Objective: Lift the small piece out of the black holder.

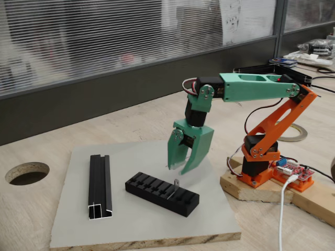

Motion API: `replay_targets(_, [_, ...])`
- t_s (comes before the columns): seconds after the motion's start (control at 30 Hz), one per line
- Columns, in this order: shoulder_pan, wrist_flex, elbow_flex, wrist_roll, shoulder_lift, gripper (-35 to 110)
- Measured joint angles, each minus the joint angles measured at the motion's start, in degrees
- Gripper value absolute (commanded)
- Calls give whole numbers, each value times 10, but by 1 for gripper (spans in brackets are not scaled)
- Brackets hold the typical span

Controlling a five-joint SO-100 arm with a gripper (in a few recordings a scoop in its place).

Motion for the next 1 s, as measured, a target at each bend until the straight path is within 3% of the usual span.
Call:
replay_targets(0.23, [0, 0, 4, 4, 3, 22])
replay_targets(0.53, [-80, 0, 4, 14, 2, 22])
replay_targets(1.0, [-81, 0, 4, 18, -32, 22])
